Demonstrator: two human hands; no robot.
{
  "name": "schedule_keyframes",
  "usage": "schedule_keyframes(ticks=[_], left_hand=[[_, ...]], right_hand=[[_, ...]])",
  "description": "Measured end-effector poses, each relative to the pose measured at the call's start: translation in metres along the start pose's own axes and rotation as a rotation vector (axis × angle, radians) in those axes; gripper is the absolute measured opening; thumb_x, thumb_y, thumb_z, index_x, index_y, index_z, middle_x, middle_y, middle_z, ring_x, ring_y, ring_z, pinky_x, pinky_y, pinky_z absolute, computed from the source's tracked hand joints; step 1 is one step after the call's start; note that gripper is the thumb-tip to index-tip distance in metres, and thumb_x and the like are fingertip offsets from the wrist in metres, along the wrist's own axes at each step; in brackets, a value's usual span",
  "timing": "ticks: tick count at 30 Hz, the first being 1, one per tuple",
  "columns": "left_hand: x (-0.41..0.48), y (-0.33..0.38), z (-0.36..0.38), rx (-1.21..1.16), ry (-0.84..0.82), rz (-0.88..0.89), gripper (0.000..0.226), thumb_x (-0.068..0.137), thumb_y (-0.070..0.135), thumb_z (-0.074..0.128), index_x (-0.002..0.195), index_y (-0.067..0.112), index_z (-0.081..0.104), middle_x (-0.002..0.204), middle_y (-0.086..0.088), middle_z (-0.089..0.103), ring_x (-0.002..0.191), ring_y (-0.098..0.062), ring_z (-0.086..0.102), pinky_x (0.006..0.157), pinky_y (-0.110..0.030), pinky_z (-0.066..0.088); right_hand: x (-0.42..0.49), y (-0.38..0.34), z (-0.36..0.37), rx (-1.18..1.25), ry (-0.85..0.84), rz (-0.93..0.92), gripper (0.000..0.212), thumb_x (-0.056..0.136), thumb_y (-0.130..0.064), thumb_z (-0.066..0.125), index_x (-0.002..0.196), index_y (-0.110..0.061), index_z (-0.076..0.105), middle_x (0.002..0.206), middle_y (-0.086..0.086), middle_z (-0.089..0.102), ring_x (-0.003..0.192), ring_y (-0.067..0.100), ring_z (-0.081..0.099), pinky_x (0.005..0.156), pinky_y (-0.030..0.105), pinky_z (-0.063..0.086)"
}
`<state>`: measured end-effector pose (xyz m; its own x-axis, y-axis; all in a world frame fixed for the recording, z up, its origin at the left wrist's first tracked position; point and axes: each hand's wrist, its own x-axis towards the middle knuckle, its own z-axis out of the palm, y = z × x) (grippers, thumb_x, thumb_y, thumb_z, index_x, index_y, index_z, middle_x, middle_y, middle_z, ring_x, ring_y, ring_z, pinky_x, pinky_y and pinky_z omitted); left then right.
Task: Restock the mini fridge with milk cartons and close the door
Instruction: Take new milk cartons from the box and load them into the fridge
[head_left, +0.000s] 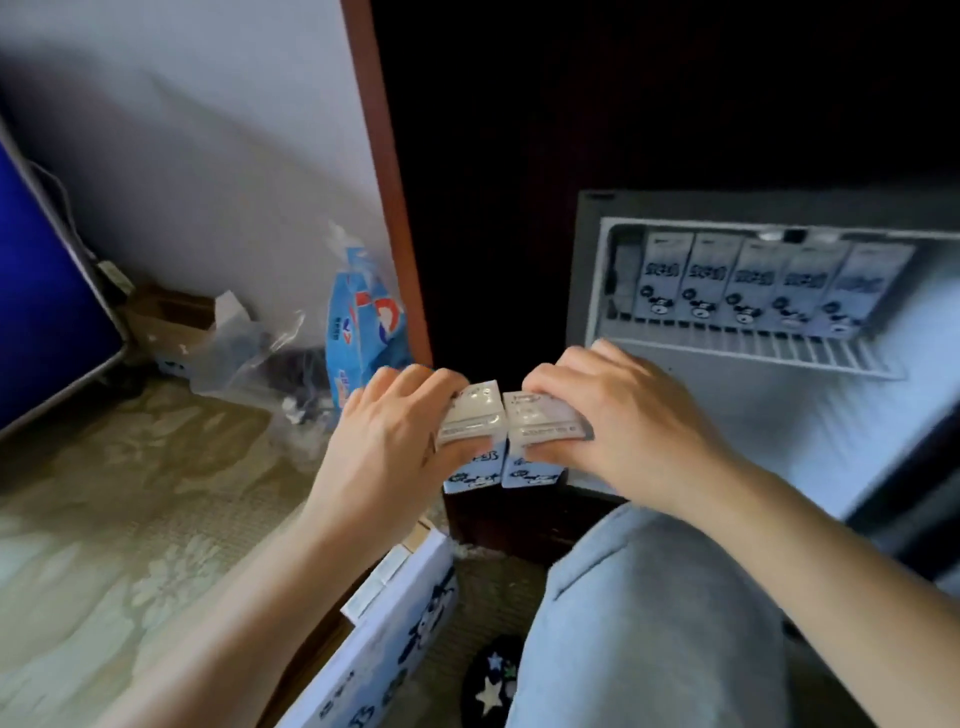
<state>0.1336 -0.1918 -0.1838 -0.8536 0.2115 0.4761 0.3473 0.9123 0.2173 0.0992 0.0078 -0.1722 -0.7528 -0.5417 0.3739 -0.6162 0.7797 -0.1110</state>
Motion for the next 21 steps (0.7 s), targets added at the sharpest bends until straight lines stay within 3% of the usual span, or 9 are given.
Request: schedule_keyframes(ticks=[5,9,14,21], left_hand=[[0.055,0.050,0.024,0.066,-0.014,0.185,0.044,0.077,0.058,0.049,0.106,0.026,0.056,0.091,0.007,0.062,0.086,-0.021,0.053,0.075,-0.037,0.043],[0.093,0.085,0.051,0.150,-0.081,0.297,0.048,0.068,0.047,0.075,0.108,0.023,0.063,0.096,0.003,0.066,0.089,-0.027,0.058,0.076,-0.039,0.045],[0.126,0.118,0.090,0.130,-0.199,0.401,0.054,0.082,0.054,0.058,0.128,0.030,0.047,0.125,0.008,0.050,0.117,-0.019,0.042,0.096,-0.031,0.030],[0.144,0.130,0.164,0.121,-0.427,0.394,0.052,0.086,0.050,0.056,0.130,0.026,0.044,0.124,0.005,0.049,0.118,-0.017,0.043,0.101,-0.030,0.032]], right_hand=[[-0.034,0.053,-0.028,-0.104,0.052,0.159,0.046,0.068,-0.056,0.067,0.102,-0.026,0.062,0.087,-0.008,0.060,0.085,0.016,0.051,0.057,0.029,0.040],[-0.055,0.090,-0.041,-0.190,-0.016,0.266,0.059,0.068,-0.064,0.054,0.113,-0.025,0.058,0.098,-0.008,0.060,0.095,0.015,0.051,0.071,0.035,0.048],[-0.073,0.130,-0.038,-0.236,-0.081,0.342,0.062,0.074,-0.066,0.055,0.121,-0.026,0.052,0.110,-0.010,0.056,0.104,0.014,0.047,0.084,0.031,0.043],[-0.083,0.182,0.012,-0.182,-0.207,0.422,0.059,0.079,-0.058,0.059,0.124,-0.022,0.047,0.110,-0.007,0.053,0.103,0.012,0.050,0.082,0.027,0.044]])
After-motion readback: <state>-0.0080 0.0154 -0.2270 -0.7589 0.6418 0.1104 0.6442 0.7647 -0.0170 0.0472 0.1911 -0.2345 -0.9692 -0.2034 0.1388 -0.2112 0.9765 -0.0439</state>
